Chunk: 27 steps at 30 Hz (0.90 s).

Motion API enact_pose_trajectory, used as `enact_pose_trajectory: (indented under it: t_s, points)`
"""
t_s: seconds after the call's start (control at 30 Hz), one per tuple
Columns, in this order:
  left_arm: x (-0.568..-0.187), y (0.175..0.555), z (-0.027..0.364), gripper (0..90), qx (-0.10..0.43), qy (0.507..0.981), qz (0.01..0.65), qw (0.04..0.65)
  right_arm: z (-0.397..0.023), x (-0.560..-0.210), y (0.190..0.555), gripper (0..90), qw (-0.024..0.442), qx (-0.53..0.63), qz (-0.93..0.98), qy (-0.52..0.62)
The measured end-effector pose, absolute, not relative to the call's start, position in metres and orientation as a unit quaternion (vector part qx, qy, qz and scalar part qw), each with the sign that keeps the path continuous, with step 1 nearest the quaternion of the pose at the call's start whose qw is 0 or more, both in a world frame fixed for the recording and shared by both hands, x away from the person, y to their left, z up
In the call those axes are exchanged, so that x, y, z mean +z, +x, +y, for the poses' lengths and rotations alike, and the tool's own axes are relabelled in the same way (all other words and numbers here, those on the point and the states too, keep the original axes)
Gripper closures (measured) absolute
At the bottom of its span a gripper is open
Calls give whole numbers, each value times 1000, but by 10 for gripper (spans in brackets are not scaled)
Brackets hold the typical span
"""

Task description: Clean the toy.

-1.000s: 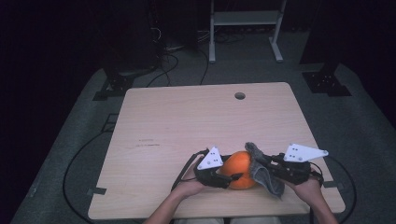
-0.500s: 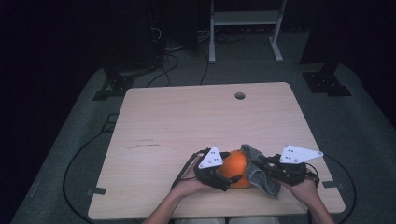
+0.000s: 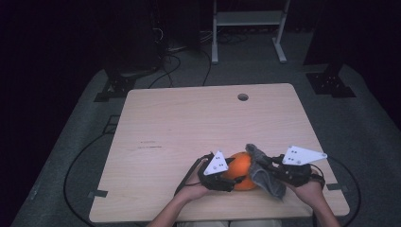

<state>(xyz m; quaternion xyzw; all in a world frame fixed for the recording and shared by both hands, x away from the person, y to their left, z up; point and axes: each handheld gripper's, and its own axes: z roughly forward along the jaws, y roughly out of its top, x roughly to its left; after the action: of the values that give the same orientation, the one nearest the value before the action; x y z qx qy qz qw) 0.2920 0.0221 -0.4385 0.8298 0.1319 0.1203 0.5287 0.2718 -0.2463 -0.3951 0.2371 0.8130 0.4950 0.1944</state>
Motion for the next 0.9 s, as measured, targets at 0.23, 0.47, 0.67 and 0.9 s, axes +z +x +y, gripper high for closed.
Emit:
enact_pose_trajectory:
  t_s: [0.23, 0.47, 0.67, 0.9]
  points:
    - [-439, 289, 18, 342, 124, 833, 119, 526, -245, -389, 265, 810, 166, 518, 811, 214]
    - [-436, 295, 20, 170, 107, 839, 115, 522, -241, -396, 266, 810, 151, 520, 814, 211]
    - [-441, 295, 24, 300, 114, 837, 118, 522, -241, -399, 272, 810, 153, 529, 805, 221]
    - [-443, 295, 26, 288, 109, 835, 117, 527, -266, -411, 278, 810, 155, 514, 797, 276]
